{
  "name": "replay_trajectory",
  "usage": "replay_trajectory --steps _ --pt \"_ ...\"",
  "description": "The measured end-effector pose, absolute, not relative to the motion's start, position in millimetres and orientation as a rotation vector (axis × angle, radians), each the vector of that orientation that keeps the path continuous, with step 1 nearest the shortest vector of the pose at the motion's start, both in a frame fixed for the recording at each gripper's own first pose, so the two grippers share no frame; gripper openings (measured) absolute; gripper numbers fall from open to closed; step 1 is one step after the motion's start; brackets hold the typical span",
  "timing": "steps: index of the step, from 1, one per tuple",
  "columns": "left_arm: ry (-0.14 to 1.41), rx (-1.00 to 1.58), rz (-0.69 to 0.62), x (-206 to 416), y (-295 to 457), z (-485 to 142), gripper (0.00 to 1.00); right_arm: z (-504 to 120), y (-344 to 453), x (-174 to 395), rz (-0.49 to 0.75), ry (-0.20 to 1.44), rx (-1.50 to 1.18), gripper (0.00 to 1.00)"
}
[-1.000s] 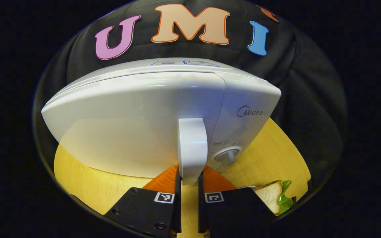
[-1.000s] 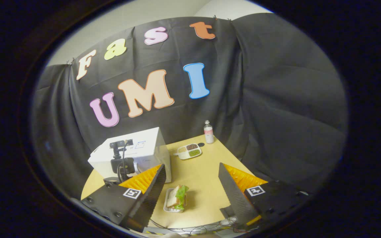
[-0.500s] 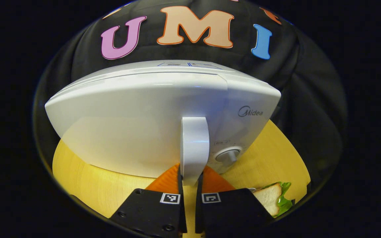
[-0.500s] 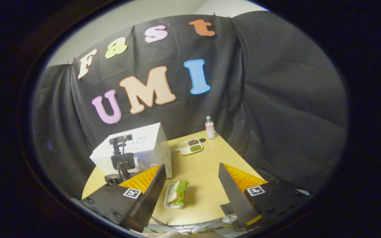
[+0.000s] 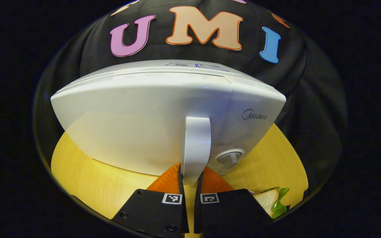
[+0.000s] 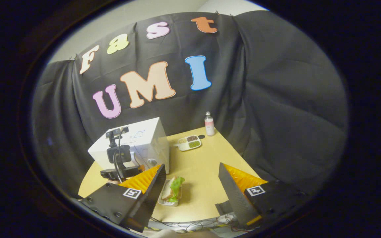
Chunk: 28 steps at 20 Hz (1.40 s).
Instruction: Open the microwave oven with the left hand, put the food in, and close the microwave oven.
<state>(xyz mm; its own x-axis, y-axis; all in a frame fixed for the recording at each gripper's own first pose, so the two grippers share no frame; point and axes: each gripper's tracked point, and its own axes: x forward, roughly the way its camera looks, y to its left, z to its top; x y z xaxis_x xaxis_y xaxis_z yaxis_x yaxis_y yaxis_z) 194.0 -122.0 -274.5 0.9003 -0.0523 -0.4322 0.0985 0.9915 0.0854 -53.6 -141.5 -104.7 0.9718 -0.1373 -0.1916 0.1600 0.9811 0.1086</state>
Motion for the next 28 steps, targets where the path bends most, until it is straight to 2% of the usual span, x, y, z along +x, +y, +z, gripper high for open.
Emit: replay_trajectory --steps 3,5,7,8,9,10,11,13,14,15,16,19,20,21,22,25,28 --pt "0.432 0.109 -0.088 193 -122 -274 0.06 -108 -140 -50 -0.139 0.197 0.122 0.92" --pt "0.452 0.098 -0.080 171 -117 -280 0.06 -108 -141 -50 -0.140 0.193 0.108 0.92" --pt "0.399 0.134 -0.131 152 -111 -279 0.05 -110 -142 -48 -0.146 0.196 0.116 0.92" --pt "0.407 0.131 -0.148 138 -106 -284 0.05 -110 -142 -47 -0.140 0.197 0.128 0.99" --pt "0.400 0.122 -0.158 127 -103 -284 0.05 -112 -141 -45 -0.133 0.198 0.136 0.92" --pt "0.405 0.134 -0.165 118 -98 -287 0.08 -116 -141 -42 -0.128 0.208 0.134 0.92" --pt "0.416 0.153 -0.166 108 -92 -289 0.08 -120 -142 -40 -0.130 0.221 0.125 0.99" --pt "0.423 0.168 -0.155 93 -81 -290 0.12 -121 -139 -39 -0.123 0.232 0.124 0.99" --pt "0.428 0.155 -0.146 87 -77 -292 0.15 -120 -133 -38 -0.113 0.233 0.135 0.92" --pt "0.432 0.134 -0.141 81 -71 -291 0.16 -122 -127 -38 -0.102 0.238 0.146 0.92" --pt "0.446 0.095 -0.140 75 -67 -293 0.22 -124 -121 -37 -0.091 0.242 0.151 0.99" --pt "0.472 -0.004 -0.115 54 -43 -293 0.34 -133 -105 -35 -0.069 0.266 0.140 0.99" --pt "0.472 -0.010 -0.099 49 -31 -293 0.52 -136 -100 -35 -0.062 0.277 0.135 0.99" --pt "0.483 -0.017 -0.081 43 -19 -296 0.63 -138 -95 -35 -0.055 0.285 0.131 0.99" --pt "0.489 -0.030 -0.082 34 -12 -294 0.81 -139 -89 -35 -0.048 0.289 0.128 0.99" --pt "0.501 -0.031 -0.057 15 13 -294 0.90 -145 -73 -33 -0.031 0.306 0.119 0.99" --pt "0.511 -0.042 -0.005 -8 41 -290 0.92 -151 -62 -28 -0.023 0.328 0.117 0.99"
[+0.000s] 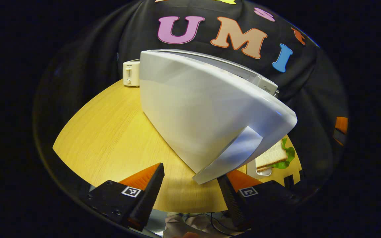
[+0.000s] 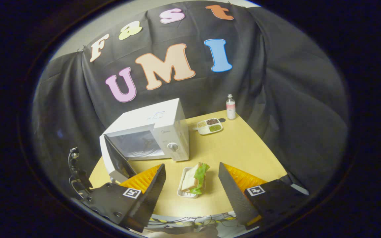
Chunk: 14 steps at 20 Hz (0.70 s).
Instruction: Open the microwave oven with the left hand, put the food in, and close the microwave oven.
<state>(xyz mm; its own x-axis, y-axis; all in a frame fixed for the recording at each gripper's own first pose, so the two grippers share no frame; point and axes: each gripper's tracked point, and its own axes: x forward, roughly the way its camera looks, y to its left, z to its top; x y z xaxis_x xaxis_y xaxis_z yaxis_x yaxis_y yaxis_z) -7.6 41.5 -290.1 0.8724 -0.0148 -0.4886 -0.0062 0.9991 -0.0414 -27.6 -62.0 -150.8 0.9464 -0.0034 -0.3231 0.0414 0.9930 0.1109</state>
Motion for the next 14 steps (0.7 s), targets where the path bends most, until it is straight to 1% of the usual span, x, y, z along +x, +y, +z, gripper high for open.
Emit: replay_trajectory --steps 5,6,8,14 --pt "0.492 -0.056 0.088 -34 89 -274 0.92 -154 -47 -11 0.002 0.351 0.150 0.99" --pt "0.490 -0.051 0.113 -39 100 -272 0.89 -155 -46 -7 0.003 0.358 0.150 0.99" --pt "0.490 -0.049 0.167 -51 121 -268 0.88 -159 -46 -2 0.004 0.374 0.145 0.99" --pt "0.465 -0.117 0.309 -87 174 -256 0.88 -183 -48 9 0.006 0.456 0.131 0.99"
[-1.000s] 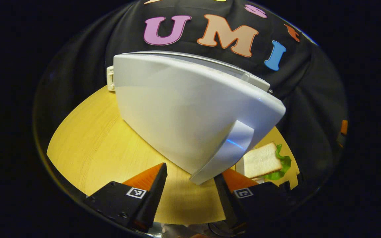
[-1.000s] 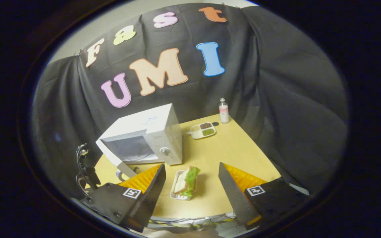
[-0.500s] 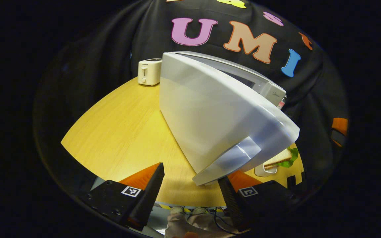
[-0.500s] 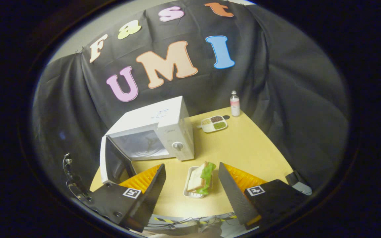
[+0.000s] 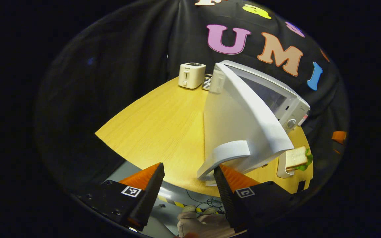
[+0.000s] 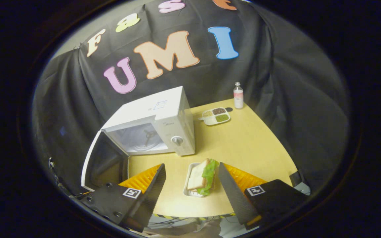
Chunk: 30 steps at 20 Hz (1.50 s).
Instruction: Open the microwave oven with the left hand, put the food in, and close the microwave oven.
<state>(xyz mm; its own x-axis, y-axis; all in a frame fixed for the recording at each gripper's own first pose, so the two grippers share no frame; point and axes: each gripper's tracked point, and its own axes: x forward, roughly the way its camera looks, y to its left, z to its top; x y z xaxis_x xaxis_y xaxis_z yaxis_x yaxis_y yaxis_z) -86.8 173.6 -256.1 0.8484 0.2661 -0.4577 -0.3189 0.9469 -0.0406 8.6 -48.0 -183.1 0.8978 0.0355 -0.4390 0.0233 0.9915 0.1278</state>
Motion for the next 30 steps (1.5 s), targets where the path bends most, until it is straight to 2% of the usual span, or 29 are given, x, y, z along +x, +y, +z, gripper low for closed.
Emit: replay_trajectory --steps 2,3,4,5,7,8,9,10,17,22,23,24,25,27,28,29,30 --pt "0.452 -0.152 0.354 -97 189 -252 0.88 -200 -48 10 0.017 0.521 0.140 0.99" --pt "0.439 -0.159 0.383 -101 198 -249 0.93 -208 -51 11 0.014 0.553 0.141 0.92" --pt "0.421 -0.159 0.417 -103 208 -243 0.88 -216 -54 11 0.009 0.583 0.142 0.92" --pt "0.399 -0.155 0.453 -108 218 -236 0.88 -224 -57 11 0.006 0.611 0.145 0.99" --pt "0.343 -0.157 0.520 -119 235 -216 0.88 -239 -62 14 0.002 0.662 0.155 0.99" --pt "0.312 -0.162 0.558 -124 243 -204 0.88 -247 -65 17 -0.001 0.693 0.164 0.92" --pt "0.277 -0.169 0.596 -130 252 -192 0.88 -256 -67 18 0.002 0.727 0.177 0.92" --pt "0.238 -0.176 0.629 -136 258 -178 0.88 -265 -67 20 0.010 0.760 0.194 0.99" --pt "0.050 -0.177 0.761 -155 251 -122 0.87 -311 -73 41 0.027 0.920 0.260 0.99" --pt "-0.020 -0.134 0.782 -168 229 -89 0.95 -325 -65 60 0.058 0.986 0.301 0.99" --pt "-0.030 -0.140 0.787 -168 225 -84 0.92 -327 -65 61 0.060 0.996 0.306 0.98" --pt "-0.039 -0.143 0.786 -168 222 -79 0.96 -328 -65 64 0.062 1.001 0.311 0.98" --pt "-0.049 -0.141 0.783 -168 219 -74 0.96 -330 -65 65 0.061 1.010 0.317 0.88" --pt "-0.058 -0.123 0.780 -170 214 -67 0.96 -334 -67 67 0.058 1.025 0.337 0.84" --pt "-0.059 -0.111 0.782 -169 210 -66 0.96 -336 -66 68 0.063 1.033 0.351 0.75" --pt "-0.059 -0.103 0.782 -168 208 -65 0.96 -338 -65 67 0.064 1.040 0.366 0.75" --pt "-0.059 -0.100 0.779 -166 204 -65 0.96 -340 -64 68 0.063 1.047 0.384 0.85"
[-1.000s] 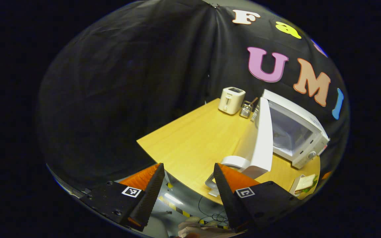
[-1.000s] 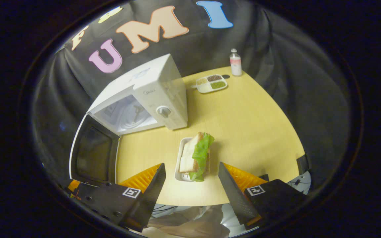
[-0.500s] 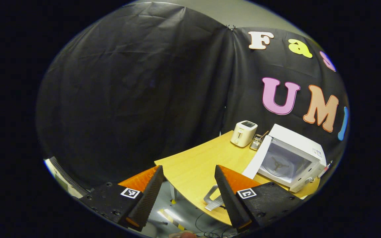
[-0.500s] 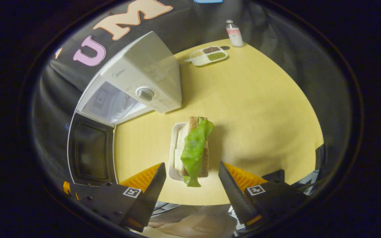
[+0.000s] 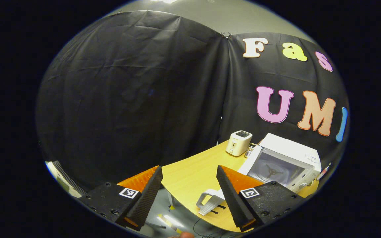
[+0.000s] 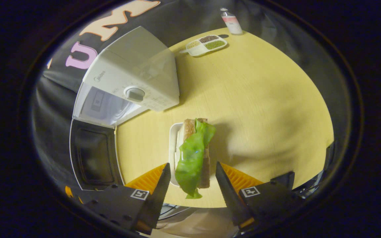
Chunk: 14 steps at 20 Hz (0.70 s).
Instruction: Open the microwave oven with the left hand, put the food in, and close the microwave oven.
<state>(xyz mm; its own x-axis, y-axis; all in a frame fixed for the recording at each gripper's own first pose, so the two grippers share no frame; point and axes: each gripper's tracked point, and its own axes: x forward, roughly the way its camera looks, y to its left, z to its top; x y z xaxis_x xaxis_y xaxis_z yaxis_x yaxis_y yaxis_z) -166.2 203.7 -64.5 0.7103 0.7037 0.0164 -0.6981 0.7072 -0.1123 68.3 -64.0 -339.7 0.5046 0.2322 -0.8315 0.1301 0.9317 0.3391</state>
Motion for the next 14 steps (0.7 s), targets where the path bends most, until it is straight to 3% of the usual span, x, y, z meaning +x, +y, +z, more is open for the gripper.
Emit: replay_trajectory --steps 1,2,3,4,5,6,7,9,14 --pt "-0.061 -0.104 0.770 -165 200 -64 0.96 -343 -63 67 0.065 1.058 0.397 0.75" --pt "-0.067 -0.110 0.760 -165 196 -63 0.96 -344 -61 67 0.064 1.069 0.418 0.75" --pt "-0.066 -0.114 0.751 -165 193 -64 0.94 -348 -63 63 0.053 1.080 0.412 0.58" --pt "-0.062 -0.117 0.745 -165 189 -66 0.99 -345 -63 66 0.058 1.078 0.420 0.41" --pt "-0.058 -0.116 0.741 -165 187 -67 0.99 -344 -60 61 0.064 1.072 0.424 0.43" --pt "-0.052 -0.114 0.737 -164 184 -69 0.93 -342 -60 61 0.071 1.068 0.423 0.30" --pt "-0.043 -0.112 0.731 -163 181 -70 0.99 -341 -56 58 0.095 1.059 0.417 0.37" --pt "-0.036 -0.103 0.723 -164 182 -70 0.94 -338 -54 55 0.119 1.039 0.410 0.37" --pt "-0.008 -0.105 0.680 -163 176 -73 0.96 -317 -53 51 0.138 0.980 0.486 0.37"
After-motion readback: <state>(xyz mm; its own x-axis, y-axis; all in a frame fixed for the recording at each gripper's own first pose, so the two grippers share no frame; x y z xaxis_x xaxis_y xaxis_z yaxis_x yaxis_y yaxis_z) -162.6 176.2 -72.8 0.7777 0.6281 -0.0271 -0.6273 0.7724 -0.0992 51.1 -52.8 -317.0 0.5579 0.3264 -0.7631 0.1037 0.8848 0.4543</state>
